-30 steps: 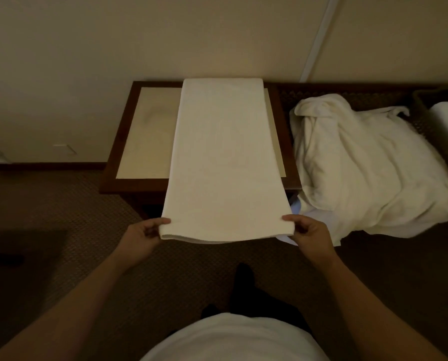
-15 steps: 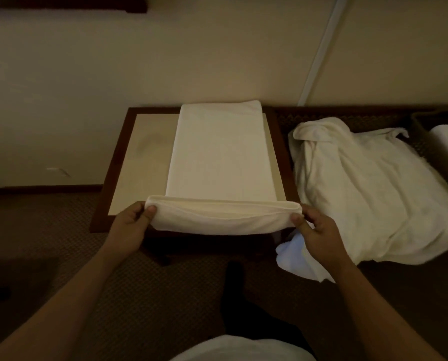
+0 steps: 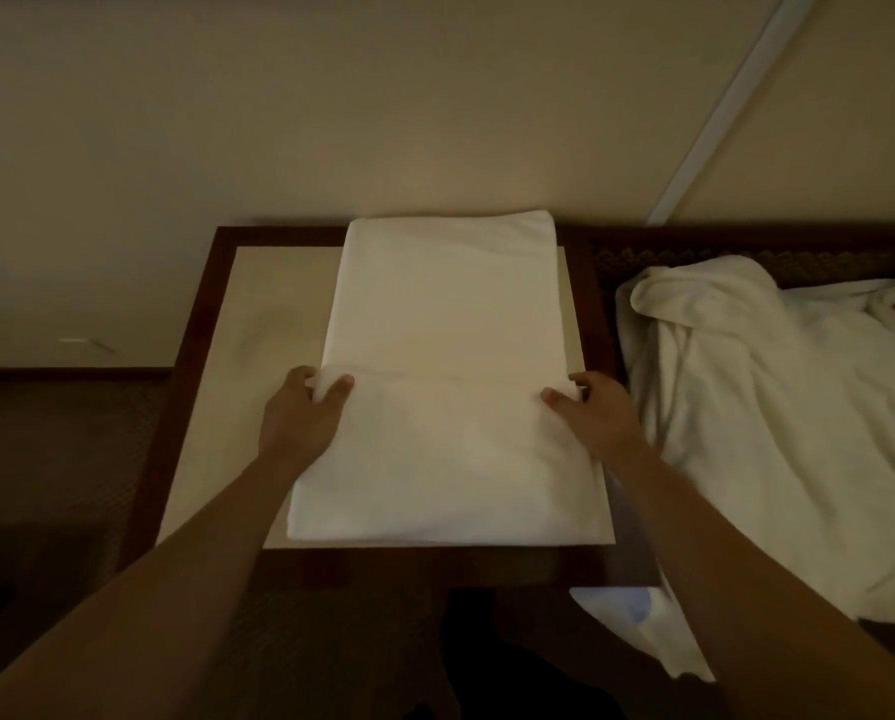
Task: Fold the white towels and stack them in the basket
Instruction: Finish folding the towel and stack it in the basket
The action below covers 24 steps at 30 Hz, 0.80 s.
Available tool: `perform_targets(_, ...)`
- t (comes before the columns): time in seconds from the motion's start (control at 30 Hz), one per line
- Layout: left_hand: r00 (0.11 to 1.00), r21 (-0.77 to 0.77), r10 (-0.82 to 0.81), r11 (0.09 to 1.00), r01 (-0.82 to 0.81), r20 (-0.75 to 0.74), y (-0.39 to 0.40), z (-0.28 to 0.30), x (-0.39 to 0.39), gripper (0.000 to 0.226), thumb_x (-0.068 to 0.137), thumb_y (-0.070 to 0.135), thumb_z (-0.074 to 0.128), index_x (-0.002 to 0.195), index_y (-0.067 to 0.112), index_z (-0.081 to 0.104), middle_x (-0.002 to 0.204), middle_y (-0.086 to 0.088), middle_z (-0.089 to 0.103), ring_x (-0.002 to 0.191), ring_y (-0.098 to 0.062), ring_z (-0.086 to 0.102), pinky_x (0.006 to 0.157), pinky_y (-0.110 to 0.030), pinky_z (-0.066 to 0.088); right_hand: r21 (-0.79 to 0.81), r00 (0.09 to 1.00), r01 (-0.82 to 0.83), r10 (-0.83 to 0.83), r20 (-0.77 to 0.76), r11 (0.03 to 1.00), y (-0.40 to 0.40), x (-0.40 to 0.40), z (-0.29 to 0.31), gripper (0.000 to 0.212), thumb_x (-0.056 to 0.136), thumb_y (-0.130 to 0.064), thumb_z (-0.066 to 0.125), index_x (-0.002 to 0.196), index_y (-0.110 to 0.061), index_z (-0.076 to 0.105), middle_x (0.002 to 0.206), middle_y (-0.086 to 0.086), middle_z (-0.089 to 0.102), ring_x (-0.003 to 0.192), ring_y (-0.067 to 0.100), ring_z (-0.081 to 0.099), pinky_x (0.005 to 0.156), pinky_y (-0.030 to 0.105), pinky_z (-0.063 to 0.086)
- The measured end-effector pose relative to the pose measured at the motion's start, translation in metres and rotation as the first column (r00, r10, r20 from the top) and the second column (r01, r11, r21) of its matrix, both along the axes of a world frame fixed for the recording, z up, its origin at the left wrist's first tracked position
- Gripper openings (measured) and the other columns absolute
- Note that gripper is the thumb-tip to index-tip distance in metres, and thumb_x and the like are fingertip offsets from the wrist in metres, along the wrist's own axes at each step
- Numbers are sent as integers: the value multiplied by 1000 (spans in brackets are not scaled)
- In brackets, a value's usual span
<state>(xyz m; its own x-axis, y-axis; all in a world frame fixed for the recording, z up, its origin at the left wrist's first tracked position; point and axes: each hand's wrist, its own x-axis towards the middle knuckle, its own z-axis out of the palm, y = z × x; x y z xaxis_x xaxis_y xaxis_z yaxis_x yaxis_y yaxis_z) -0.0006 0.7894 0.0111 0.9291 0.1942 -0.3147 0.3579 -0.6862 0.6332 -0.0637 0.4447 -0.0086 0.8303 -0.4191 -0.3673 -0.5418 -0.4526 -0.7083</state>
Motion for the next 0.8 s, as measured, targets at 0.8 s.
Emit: perform_targets(0.8,989,19,-129,992,128,69,16,-7,-57,43,105,44,40,144,29,31,103,3,59,84,-19,61,74,-37,51,-271,990,16,-53,-130,962,32,-57,3,53,97,-61,44,130,-20,43,108,3,65,96,26,64,80,35,47)
